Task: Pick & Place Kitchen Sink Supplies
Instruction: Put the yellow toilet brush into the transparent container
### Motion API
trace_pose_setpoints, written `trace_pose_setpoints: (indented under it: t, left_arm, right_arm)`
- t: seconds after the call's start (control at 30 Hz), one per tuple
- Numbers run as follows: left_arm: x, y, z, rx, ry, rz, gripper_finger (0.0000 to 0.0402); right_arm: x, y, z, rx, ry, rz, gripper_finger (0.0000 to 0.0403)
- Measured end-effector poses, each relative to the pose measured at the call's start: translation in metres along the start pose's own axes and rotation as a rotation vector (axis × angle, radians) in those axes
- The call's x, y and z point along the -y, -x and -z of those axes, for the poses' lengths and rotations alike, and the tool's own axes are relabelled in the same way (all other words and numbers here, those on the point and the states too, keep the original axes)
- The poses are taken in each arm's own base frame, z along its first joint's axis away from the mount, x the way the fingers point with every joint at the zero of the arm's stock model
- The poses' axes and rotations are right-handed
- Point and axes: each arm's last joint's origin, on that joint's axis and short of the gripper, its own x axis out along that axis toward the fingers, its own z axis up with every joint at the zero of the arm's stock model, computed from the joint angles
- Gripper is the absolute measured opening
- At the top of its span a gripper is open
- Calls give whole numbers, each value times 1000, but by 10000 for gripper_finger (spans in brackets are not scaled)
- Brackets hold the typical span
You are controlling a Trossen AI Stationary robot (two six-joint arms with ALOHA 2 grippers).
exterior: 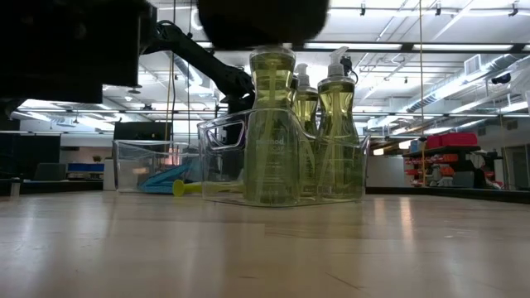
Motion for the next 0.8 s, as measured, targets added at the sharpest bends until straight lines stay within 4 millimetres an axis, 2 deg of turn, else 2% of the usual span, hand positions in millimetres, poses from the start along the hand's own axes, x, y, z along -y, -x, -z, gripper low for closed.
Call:
trace_pose_setpoints:
  t: [0.8]
  left_arm:
    - [10,2,1,-42,3,345,2]
  right_arm:
    - [-1,0,0,-7,8,-25,285]
